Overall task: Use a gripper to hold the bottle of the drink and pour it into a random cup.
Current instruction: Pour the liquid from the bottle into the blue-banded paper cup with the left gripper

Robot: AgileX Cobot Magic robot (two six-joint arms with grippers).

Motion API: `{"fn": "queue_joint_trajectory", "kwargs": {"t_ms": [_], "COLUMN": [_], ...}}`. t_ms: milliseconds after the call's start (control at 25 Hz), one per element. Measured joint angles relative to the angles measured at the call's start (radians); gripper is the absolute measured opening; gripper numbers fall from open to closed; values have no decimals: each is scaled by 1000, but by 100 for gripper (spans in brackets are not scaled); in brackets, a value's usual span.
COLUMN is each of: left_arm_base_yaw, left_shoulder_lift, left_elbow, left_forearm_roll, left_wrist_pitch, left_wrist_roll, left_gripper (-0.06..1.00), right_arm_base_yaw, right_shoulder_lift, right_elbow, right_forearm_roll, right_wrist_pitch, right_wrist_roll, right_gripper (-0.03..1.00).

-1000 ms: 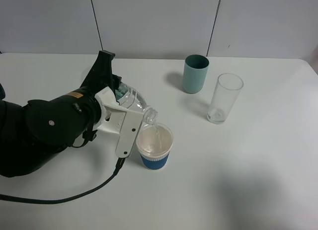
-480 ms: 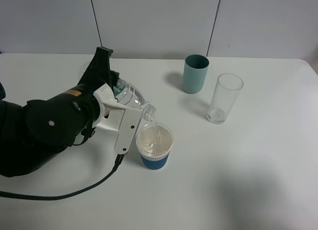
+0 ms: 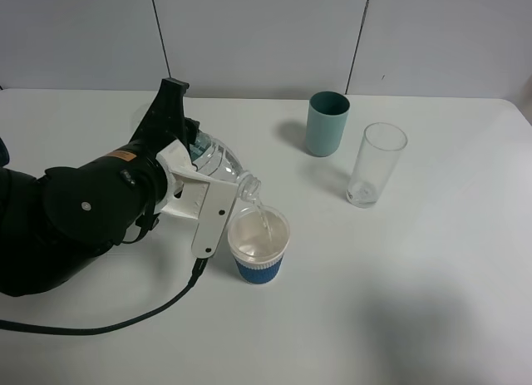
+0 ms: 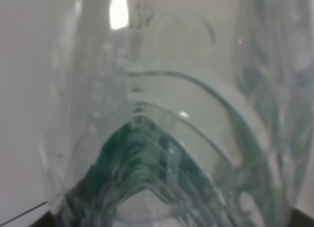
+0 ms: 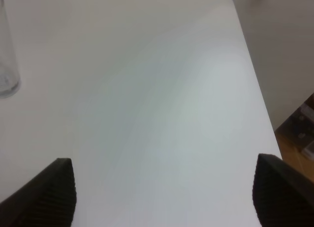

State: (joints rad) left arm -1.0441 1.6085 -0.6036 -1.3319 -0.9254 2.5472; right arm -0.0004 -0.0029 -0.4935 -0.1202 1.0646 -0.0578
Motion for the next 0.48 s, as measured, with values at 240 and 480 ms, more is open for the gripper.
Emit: {"fn": "queue_joint_trajectory", "kwargs": {"t_ms": [240,480], "left_arm_base_yaw": [0,0], "left_shoulder_lift": [0,0], "left_elbow": [0,0], "left_forearm_roll": [12,29], "left_wrist_pitch": [-13,-14], "left_wrist_roll": [0,0], "left_gripper": [46,46], "right_arm_base_yaw": [0,0], "right_shoulder_lift": [0,0], "right_elbow": [0,0], "right_forearm_roll": [0,0], "right_wrist_pitch": [0,0], "right_wrist_roll": [0,0], "right_gripper": [74,74]}}
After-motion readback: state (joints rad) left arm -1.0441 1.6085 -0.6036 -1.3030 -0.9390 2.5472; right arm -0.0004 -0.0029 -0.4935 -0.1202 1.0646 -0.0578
